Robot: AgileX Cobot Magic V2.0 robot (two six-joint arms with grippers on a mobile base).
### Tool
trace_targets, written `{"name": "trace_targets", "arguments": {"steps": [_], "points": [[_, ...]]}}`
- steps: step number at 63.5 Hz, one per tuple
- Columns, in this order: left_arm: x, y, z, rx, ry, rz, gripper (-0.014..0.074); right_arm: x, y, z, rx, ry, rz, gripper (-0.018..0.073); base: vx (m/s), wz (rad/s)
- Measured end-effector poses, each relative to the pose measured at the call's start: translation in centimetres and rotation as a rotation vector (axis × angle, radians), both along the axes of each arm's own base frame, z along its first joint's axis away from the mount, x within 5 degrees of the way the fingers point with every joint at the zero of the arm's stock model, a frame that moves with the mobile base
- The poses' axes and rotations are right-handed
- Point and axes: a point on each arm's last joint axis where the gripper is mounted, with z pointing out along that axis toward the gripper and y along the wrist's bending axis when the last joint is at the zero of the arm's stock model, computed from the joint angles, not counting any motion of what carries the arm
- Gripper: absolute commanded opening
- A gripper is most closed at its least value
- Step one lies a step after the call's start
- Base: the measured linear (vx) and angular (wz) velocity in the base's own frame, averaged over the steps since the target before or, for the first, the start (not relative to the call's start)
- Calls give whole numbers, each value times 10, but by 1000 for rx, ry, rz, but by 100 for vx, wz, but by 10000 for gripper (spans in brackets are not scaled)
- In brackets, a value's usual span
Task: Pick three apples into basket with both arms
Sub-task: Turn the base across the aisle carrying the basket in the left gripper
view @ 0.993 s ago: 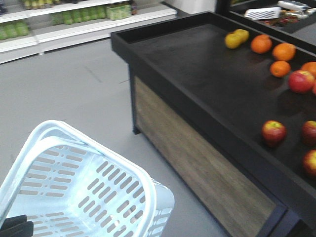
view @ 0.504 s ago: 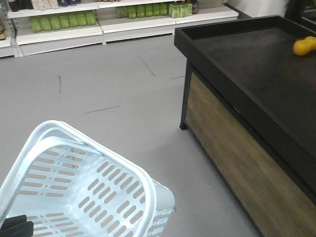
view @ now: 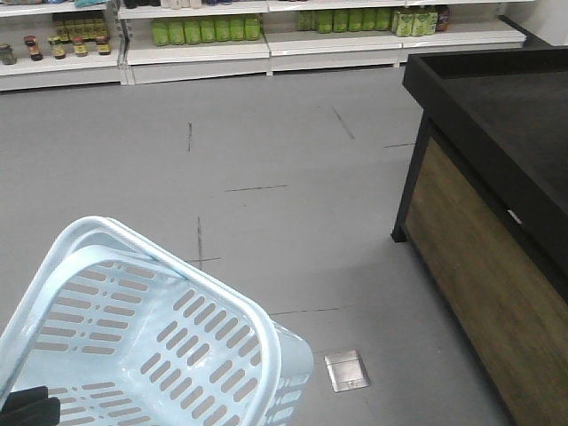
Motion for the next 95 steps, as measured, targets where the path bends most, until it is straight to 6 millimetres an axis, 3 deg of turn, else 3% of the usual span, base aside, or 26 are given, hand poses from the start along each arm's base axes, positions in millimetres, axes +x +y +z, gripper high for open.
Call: {"name": "trace_targets", "arguments": {"steps": [63,95], "points": [[0,0,0,0,-1,0,-6,0,0,0,0,0,0,-4,10,34],[0,0,0,0,-1,0,-6,0,0,0,0,0,0,-4,19,8]]}}
